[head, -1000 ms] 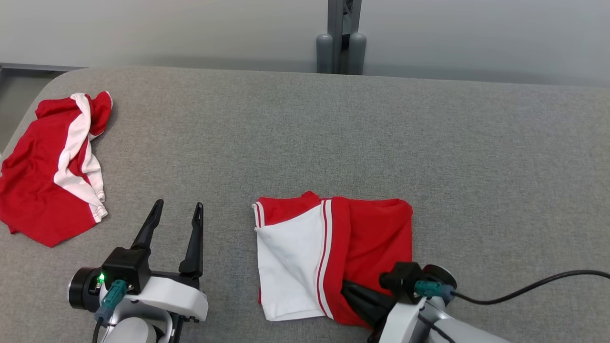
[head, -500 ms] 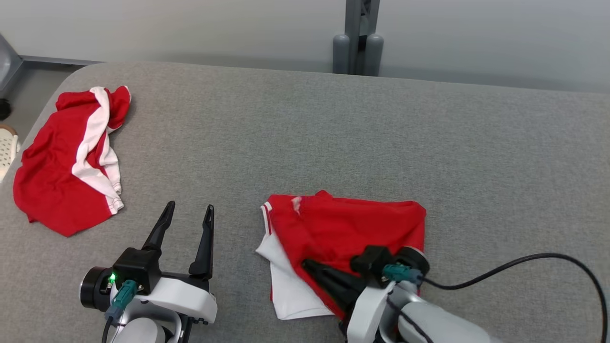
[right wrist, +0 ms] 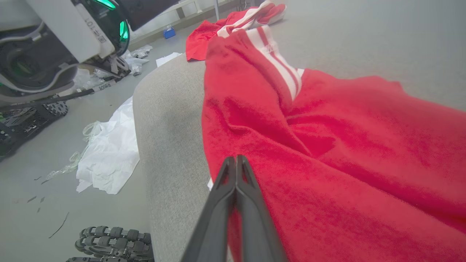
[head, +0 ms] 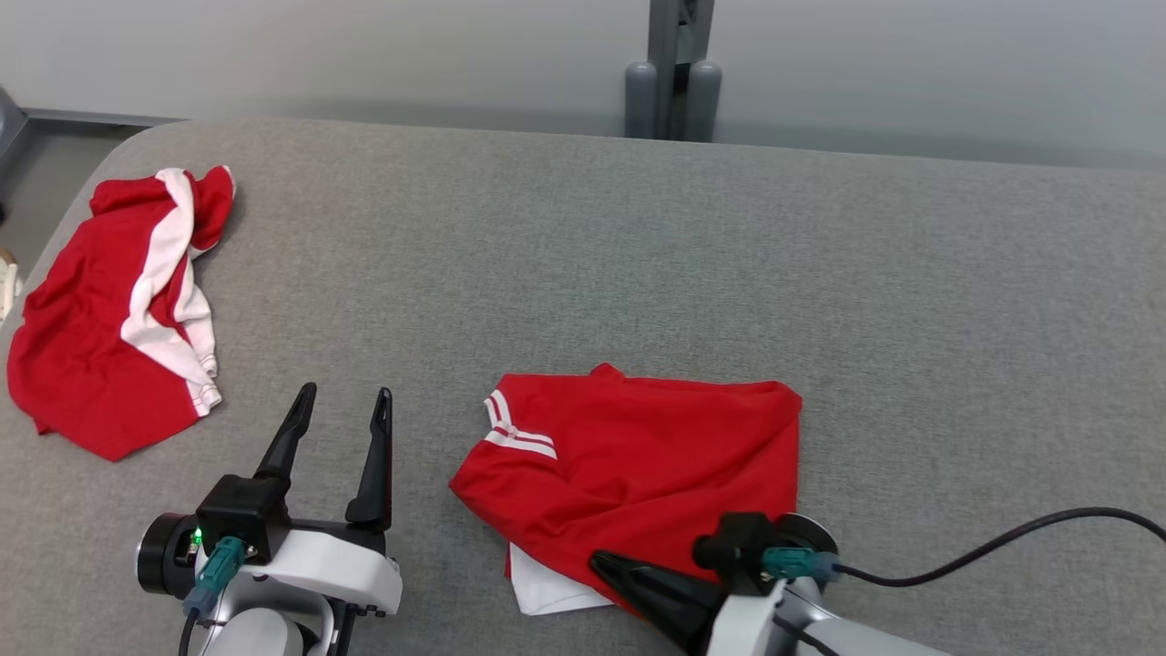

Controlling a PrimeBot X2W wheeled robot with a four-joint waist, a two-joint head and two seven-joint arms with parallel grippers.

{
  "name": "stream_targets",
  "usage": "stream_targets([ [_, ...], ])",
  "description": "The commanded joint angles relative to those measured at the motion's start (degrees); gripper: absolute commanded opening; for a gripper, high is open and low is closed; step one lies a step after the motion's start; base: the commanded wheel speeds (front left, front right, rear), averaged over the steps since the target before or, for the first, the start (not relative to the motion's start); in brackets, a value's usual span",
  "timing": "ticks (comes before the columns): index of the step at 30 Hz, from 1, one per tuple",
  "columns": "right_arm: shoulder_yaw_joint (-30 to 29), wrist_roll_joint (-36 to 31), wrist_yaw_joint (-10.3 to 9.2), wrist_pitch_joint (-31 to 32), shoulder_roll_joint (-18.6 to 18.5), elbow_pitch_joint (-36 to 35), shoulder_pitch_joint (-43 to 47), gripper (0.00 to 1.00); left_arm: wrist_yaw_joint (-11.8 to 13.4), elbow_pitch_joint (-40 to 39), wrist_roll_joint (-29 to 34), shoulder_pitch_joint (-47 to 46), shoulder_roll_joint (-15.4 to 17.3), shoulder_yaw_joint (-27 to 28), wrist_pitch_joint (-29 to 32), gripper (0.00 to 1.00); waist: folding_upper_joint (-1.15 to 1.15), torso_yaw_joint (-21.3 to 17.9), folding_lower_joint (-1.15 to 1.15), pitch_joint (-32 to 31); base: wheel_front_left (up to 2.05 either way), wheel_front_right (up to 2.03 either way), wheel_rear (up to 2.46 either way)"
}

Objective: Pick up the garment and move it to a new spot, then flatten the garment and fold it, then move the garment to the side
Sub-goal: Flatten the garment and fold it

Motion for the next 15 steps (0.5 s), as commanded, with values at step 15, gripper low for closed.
stream_targets([
  [15,-37.58,-7.22,0.01,-0.63,-4.09,-11.38,13.77,0.00,0.66,-1.30,1.00,1.82,1.91,1.77,-0.15,1.00,0.00,-5.92,0.00,-2.21,0.00,0.00,0.00],
])
